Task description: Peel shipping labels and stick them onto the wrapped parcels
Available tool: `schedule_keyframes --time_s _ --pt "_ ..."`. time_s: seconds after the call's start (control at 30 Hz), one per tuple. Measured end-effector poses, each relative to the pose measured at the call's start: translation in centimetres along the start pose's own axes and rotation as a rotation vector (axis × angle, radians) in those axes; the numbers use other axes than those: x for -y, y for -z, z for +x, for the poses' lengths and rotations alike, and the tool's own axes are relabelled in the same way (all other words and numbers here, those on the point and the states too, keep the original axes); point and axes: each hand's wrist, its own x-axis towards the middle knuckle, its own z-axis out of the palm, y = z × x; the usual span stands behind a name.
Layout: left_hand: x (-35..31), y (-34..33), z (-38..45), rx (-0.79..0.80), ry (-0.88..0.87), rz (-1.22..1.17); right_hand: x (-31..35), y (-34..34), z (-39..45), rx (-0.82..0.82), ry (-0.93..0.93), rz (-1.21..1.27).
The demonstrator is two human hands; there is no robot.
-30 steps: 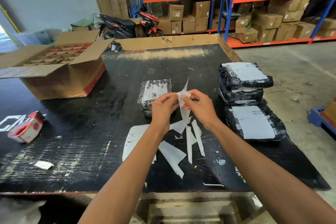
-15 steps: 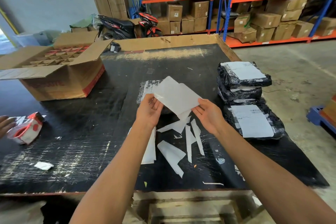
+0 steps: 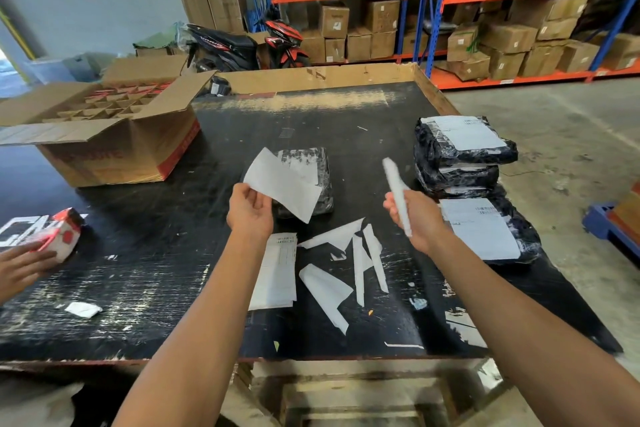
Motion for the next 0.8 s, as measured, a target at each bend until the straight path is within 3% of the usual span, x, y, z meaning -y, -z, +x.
schedule_keyframes --time_s 0.2,0.4,0.47,0.6,0.7,0.8 --pt "0.7 -1.7 -1.0 0.067 -0.01 0.012 -4.1 -0.8 -0.5 0.151 0.071 -0.647" --pt "1.4 -2.0 -1.6 0.069 0.012 0.05 -5.0 -1.3 -0.9 0.312 0.207 -1.006" --pt "1.7 -2.1 -1.8 0.067 0.016 0.056 -4.4 -1.4 -0.9 0.269 0.347 -1.029" --pt "2.9 -2.8 -2.5 0.053 0.026 0.101 -2.5 -2.1 -2.0 0.317 0.662 -0.759" --pt "4.7 -3.9 -3.2 0.054 0.063 0.128 -1.5 -3.6 -2.9 0.377 0.77 -0.846" --pt "6.6 -5.0 -4.1 0.06 0.105 0.164 -1.4 -4.6 -2.8 0.272 0.883 -1.024"
